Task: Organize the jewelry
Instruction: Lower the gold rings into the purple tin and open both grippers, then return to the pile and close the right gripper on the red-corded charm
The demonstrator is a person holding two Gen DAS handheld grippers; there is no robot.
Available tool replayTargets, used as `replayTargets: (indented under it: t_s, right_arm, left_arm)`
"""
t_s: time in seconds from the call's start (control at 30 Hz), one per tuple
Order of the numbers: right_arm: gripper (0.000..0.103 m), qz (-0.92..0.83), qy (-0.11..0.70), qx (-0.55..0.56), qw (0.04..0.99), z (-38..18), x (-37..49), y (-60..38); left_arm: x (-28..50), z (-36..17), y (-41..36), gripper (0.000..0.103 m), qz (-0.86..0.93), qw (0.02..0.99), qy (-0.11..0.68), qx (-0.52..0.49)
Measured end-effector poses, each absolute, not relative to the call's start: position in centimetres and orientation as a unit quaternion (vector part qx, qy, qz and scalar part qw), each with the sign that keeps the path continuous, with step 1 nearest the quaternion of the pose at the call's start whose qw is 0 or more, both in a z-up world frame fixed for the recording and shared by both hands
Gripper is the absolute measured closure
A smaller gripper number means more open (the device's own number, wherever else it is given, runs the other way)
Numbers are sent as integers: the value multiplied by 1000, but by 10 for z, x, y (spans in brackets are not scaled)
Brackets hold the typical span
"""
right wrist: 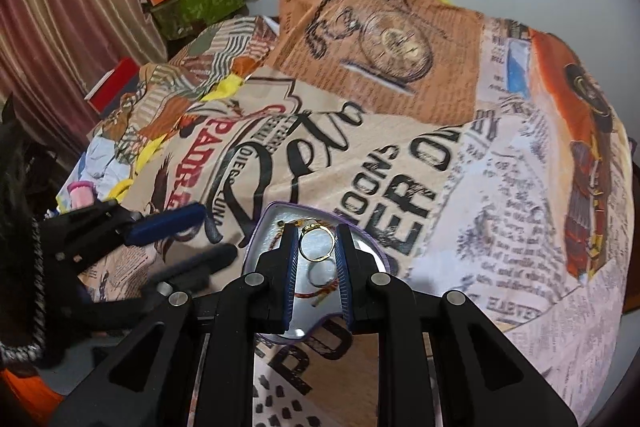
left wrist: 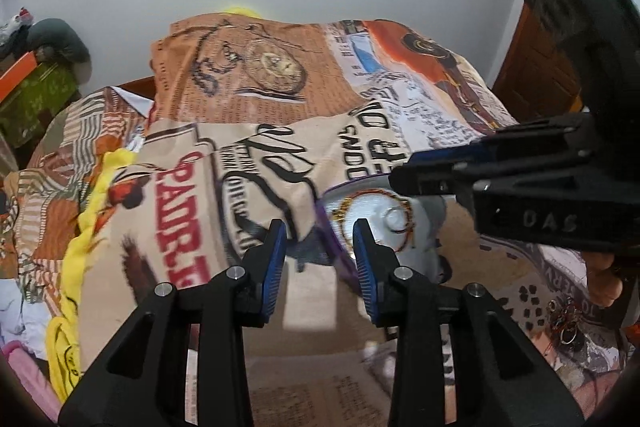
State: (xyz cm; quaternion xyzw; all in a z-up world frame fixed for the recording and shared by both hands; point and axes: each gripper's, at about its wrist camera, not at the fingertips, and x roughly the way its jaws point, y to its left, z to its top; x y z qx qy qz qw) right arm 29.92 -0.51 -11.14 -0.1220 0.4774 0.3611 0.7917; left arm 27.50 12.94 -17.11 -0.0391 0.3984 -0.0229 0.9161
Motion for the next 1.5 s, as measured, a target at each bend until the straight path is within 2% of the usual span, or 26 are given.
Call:
replayTargets:
  t_s: [0.3,0.4,0.73,0.8,0.83,0.9,1.23,1.5]
  right_arm:
    - [86,354,498,-135,780,-125,300,7]
    - [86,350,498,-142,780,-122,298,6]
    - [85,331,448,-150,817,-75,266,-30]
    - [79,327,435,-147,826,-63,256,-41]
    - [70,325,428,-144,831,-58,251,-47]
    - [58,321,414,-137,840,-48,240,-57]
    - [57,290,371,-144,871,-29,182,-108]
    - [57,263,376,-120,880,-32,161,-150]
  left_arm:
    - [267,-173,126,69,-20,916,400,-12]
    - [265,-170,124,66,-21,917,398,-16]
    - [247,-141,117,66,-25,923,382,-30]
    - [239,-131,113,66,-28,926,376,-28]
    - [233,-125,110,66,-28,927,372,-25]
    - [225,-117,106,65,-30,929,367,-21]
    - [177,-93,74,55,-46,935,352,-8]
    - [157,-104,44,54,-72,925,373,-8]
